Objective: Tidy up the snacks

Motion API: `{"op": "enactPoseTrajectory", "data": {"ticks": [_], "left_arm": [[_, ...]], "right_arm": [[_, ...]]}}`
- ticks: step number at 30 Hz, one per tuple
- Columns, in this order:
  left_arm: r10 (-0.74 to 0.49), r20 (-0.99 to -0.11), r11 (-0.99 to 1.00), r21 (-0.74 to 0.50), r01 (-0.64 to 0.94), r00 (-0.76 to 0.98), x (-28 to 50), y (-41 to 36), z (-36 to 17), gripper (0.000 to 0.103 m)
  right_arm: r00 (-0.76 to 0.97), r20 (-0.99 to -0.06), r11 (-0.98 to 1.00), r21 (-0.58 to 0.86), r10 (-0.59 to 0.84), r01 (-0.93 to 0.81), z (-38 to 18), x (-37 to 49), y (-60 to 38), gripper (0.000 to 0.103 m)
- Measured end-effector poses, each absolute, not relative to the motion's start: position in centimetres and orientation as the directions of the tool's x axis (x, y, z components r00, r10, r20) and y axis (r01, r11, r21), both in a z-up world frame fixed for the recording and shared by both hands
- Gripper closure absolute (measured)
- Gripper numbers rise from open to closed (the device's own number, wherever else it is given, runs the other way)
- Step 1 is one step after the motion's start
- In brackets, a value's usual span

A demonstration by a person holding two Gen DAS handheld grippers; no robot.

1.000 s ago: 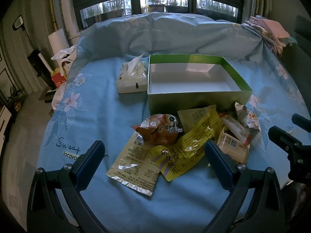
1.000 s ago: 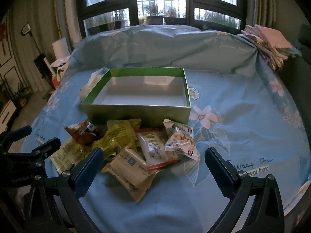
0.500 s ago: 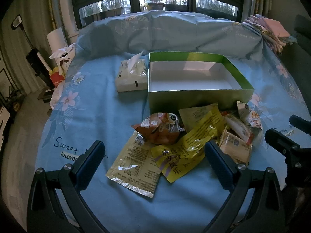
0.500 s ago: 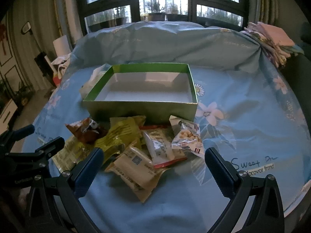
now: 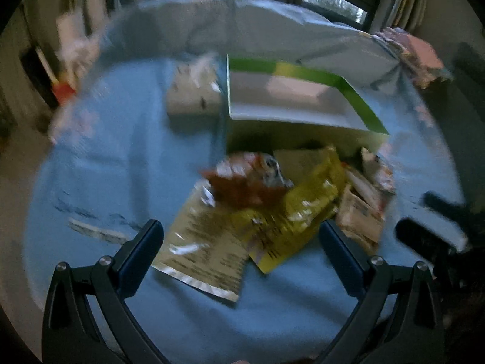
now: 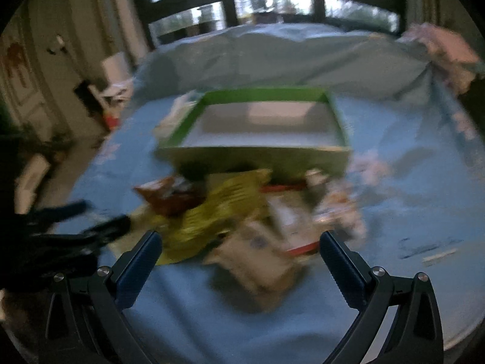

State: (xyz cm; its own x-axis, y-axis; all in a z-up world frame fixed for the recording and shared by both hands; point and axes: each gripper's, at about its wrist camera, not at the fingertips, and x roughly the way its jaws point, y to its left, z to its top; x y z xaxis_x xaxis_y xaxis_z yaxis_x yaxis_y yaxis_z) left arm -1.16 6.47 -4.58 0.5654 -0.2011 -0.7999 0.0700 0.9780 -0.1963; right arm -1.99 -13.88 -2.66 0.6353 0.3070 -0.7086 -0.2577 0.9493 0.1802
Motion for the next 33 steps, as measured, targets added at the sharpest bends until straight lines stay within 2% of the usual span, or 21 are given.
{"op": "enactPoseTrajectory", "data": {"ticks": [5,8,15,17,21,26,30,31,32,33], "left_arm": [[-0.209,-0.819,0.970,-0.242,0.008,0.534,-0.9,9.7,-6.5,0.000],[-0.302,-0.811,0.940,-0.341,0.015,0.501,-0.8,11.5,-7.6,0.000],[-0.466,-0.748,0.852,-0.524,0.012,0.473,-0.6,14.1,-9.3,0.002],[-0.477,-0.746,0.844,-0.536,0.006,0.465,-0.4,14.3,-9.5,0.006],[-0.510,-0.729,0.821,-0.571,0.006,0.457,-0.2,14.9,-10.1,0.010],[-0.543,-0.706,0.797,-0.604,0.013,0.454,-0.1,15.5,-10.2,0.031],[-0.571,-0.690,0.777,-0.629,0.022,0.445,0.2,15.9,-10.6,0.034],[-0.573,-0.689,0.777,-0.628,0.029,0.443,0.2,15.8,-10.6,0.041],[-0.572,-0.693,0.780,-0.625,0.030,0.438,0.2,15.8,-10.7,0.052],[-0.566,-0.703,0.784,-0.620,0.019,0.430,0.3,15.8,-10.9,0.058]], "right_arm": [[0.558,-0.713,0.903,0.290,0.424,-0.316,-4.7,-2.2,-12.2,0.000],[0.498,-0.717,0.871,0.368,0.488,-0.324,-6.3,-2.0,-11.5,0.000],[0.389,-0.659,0.765,0.552,0.644,-0.332,-8.6,-1.5,-9.8,0.000],[0.350,-0.635,0.725,0.608,0.689,-0.325,-9.6,-1.1,-9.0,0.004],[0.295,-0.602,0.671,0.673,0.742,-0.312,-11.1,-0.4,-7.0,0.013],[0.263,-0.585,0.641,0.711,0.767,-0.290,-12.0,0.0,-5.6,0.021],[0.266,-0.589,0.645,0.712,0.763,-0.275,-12.2,0.4,-5.0,0.023],[0.269,-0.586,0.644,0.714,0.764,-0.275,-12.2,0.5,-4.8,0.023],[0.270,-0.587,0.645,0.713,0.763,-0.273,-12.2,0.7,-4.6,0.024],[0.274,-0.595,0.654,0.706,0.756,-0.272,-12.4,0.8,-4.4,0.025]]}}
